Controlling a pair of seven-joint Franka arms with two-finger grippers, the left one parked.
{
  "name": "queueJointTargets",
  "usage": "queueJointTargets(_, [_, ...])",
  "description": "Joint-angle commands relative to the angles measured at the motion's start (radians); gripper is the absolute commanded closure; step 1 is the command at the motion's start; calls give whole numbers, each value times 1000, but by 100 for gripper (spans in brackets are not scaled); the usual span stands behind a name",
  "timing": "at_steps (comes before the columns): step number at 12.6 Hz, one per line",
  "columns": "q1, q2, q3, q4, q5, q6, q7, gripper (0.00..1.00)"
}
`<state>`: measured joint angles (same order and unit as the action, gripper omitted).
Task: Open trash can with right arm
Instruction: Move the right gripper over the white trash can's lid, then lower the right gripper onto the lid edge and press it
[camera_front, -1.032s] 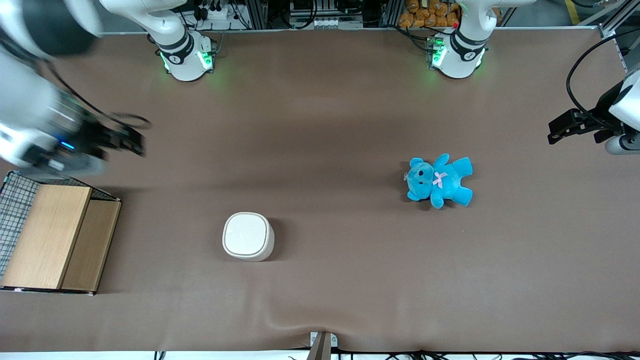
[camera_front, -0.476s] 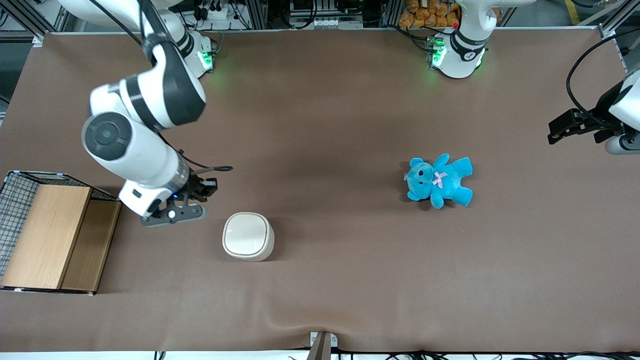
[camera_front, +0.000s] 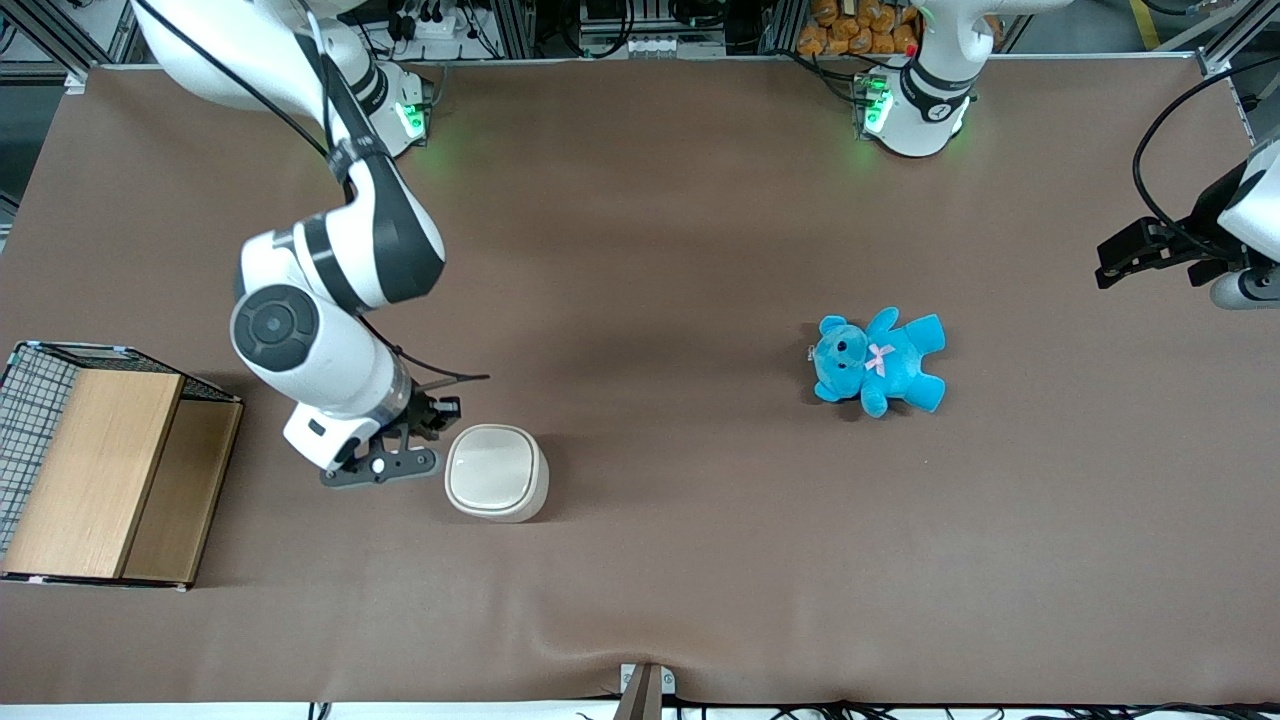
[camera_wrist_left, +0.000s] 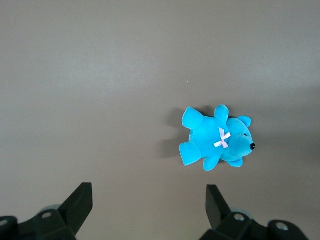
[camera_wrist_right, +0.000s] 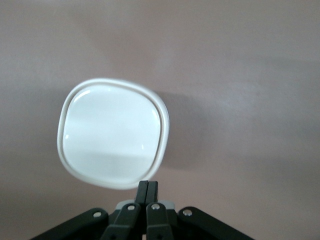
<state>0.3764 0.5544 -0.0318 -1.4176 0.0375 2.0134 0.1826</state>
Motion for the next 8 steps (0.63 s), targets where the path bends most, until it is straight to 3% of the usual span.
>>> queueJointTargets(1, [19, 70, -8, 40, 12, 68, 27, 100])
queueJointTargets(8, [33, 133, -10, 34, 12, 134, 60, 100])
